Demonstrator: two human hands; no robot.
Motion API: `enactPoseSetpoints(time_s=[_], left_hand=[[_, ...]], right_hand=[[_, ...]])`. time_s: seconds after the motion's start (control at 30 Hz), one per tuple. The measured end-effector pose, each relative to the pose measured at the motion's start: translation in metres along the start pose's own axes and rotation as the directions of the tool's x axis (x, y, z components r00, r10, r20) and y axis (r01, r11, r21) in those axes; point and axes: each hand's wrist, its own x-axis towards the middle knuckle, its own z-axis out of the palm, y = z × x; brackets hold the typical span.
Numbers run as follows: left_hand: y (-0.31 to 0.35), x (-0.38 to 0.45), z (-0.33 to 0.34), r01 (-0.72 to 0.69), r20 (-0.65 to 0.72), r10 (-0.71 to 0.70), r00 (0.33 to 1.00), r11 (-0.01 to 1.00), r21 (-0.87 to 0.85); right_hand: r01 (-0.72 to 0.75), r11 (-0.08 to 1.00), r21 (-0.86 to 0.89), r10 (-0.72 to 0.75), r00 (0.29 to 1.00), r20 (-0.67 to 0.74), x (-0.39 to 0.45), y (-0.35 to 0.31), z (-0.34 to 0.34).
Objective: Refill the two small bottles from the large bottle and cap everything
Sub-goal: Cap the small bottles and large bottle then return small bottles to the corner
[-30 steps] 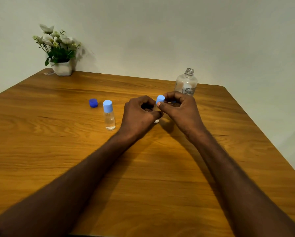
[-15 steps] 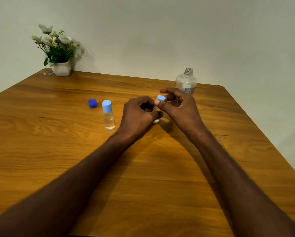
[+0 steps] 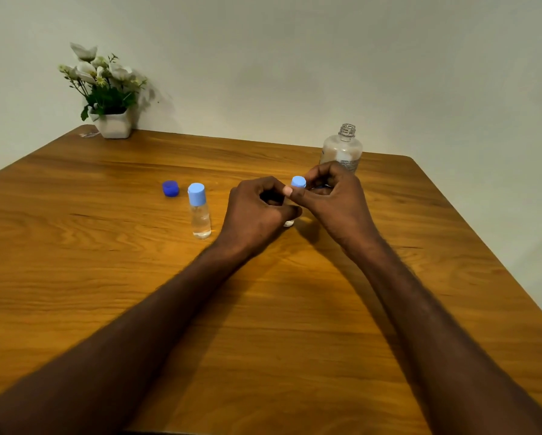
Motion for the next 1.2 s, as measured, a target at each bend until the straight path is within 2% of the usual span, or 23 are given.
enactPoseSetpoints(time_s=[0.17, 0.3, 0.47, 0.63, 0.8, 1.0, 1.2], left_hand=[[0.0, 0.001, -0.001, 0.003, -0.002, -0.003, 1.0, 1.0, 0.011], [0.001, 0.0, -0.001, 0.004, 0.005, -0.004, 1.0, 1.0, 0.028], [-0.001, 0.001, 0.0, -0.009, 0.013, 0.008, 1.0, 1.0, 0.03], [-0.002, 0.0, 0.001, 0.021, 0.131, -0.02, 0.991, 1.0, -0.006], [-0.003, 0.0, 0.0, 0.014, 0.181, -0.028, 0.983, 0.997, 0.074], [-0.001, -0.004, 0.002, -0.007, 0.12, -0.011, 0.993, 0.988, 0.153], [0.002, -0.008, 0.01, -0.009, 0.028, 0.003, 1.0, 0.978, 0.209]], right_hand=[[0.054, 0.998, -0.023, -0.053, 0.998, 0.028, -0.001, -0.004, 0.0], [0.007, 1.0, -0.004, -0.007, 1.0, -0.007, 0.0, -0.002, 0.0], [0.069, 0.997, -0.046, -0.066, 0.996, 0.068, 0.0, -0.004, -0.001], [0.037, 0.998, -0.046, -0.036, 0.999, 0.03, 0.002, 0.001, -0.001], [0.064, 0.996, -0.061, -0.06, 0.995, 0.079, 0.002, 0.004, 0.002], [0.132, 0.97, -0.202, -0.143, 0.989, -0.041, -0.003, 0.003, 0.009], [0.129, 0.944, -0.305, -0.193, 0.963, -0.19, -0.008, 0.002, 0.022]])
